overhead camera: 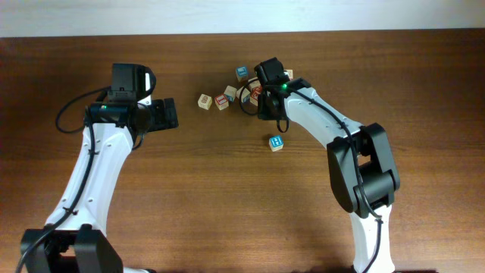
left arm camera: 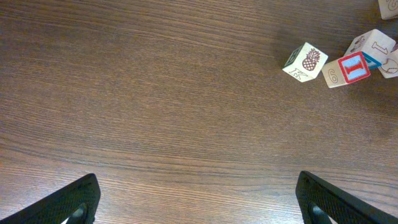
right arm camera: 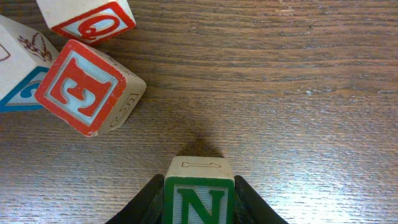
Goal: Rotate 3 blocks
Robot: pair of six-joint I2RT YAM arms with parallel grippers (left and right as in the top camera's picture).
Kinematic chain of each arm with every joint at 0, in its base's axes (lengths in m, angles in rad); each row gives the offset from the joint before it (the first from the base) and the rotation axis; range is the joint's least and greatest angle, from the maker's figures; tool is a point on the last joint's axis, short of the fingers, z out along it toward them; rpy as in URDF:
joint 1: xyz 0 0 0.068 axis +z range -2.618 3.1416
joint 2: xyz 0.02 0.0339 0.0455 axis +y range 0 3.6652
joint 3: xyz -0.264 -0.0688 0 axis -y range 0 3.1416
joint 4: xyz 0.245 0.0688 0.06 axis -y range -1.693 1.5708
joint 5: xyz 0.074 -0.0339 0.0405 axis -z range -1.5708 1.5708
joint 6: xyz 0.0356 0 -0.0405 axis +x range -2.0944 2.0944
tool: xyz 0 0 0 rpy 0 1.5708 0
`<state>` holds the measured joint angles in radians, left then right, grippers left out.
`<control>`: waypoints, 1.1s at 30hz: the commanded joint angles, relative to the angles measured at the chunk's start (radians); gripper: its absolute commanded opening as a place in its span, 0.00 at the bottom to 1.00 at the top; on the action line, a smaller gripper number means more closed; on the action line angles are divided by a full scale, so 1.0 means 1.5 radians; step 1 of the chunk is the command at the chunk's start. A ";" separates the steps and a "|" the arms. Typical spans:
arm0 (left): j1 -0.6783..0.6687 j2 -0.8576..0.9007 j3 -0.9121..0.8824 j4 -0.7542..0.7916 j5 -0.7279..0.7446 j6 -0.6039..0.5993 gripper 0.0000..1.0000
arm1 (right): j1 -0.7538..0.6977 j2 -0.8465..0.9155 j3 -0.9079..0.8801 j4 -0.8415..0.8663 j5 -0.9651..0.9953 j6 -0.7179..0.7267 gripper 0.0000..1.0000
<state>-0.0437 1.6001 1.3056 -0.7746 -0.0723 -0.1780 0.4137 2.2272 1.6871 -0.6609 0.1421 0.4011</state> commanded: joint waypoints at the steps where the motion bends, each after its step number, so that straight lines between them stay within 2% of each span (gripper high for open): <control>1: -0.002 0.005 0.011 -0.001 -0.007 -0.008 0.99 | -0.001 0.005 0.010 -0.006 -0.005 0.005 0.25; 5: -0.002 0.006 0.011 -0.001 -0.007 -0.008 0.99 | 0.002 -0.012 0.047 -0.073 -0.178 -0.038 0.24; 7: -0.002 0.006 0.011 0.000 -0.007 -0.008 0.99 | 0.022 -0.012 0.055 -0.133 -0.203 -0.039 0.24; 9: -0.002 0.005 0.011 0.000 -0.007 -0.008 0.99 | 0.058 -0.011 0.055 -0.189 -0.190 -0.055 0.24; 13: -0.002 0.005 0.011 -0.001 -0.007 -0.008 0.99 | 0.079 -0.011 0.054 -0.271 -0.048 -0.053 0.24; 15: -0.002 0.005 0.011 -0.002 -0.007 -0.008 0.99 | 0.079 -0.011 0.053 -0.272 -0.002 -0.053 0.24; 19: -0.002 0.005 0.011 -0.003 -0.007 -0.008 0.99 | 0.079 -0.011 0.053 -0.246 0.006 -0.047 0.25; 23: -0.002 0.005 0.011 -0.003 -0.007 -0.008 1.00 | 0.079 -0.011 0.053 -0.258 -0.030 0.004 0.25; 24: -0.002 0.005 0.011 -0.003 -0.007 -0.008 1.00 | 0.079 -0.011 0.053 -0.261 -0.052 0.006 0.34; 28: -0.002 0.005 0.011 -0.003 -0.007 -0.008 1.00 | 0.068 -0.011 0.060 -0.255 -0.055 0.018 0.45; 31: -0.002 0.005 0.011 -0.003 -0.007 -0.008 1.00 | 0.050 -0.011 0.183 -0.282 -0.075 -0.031 0.48; 32: -0.002 0.006 0.011 0.000 -0.007 -0.008 1.00 | 0.050 -0.011 0.222 -0.256 -0.075 -0.050 0.53; 33: -0.001 0.005 0.011 0.004 -0.007 -0.008 1.00 | 0.052 -0.011 0.231 -0.206 -0.075 -0.076 0.54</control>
<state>-0.0437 1.6001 1.3056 -0.7769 -0.0723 -0.1780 0.4904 2.2276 1.9942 -1.0172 0.0391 0.3523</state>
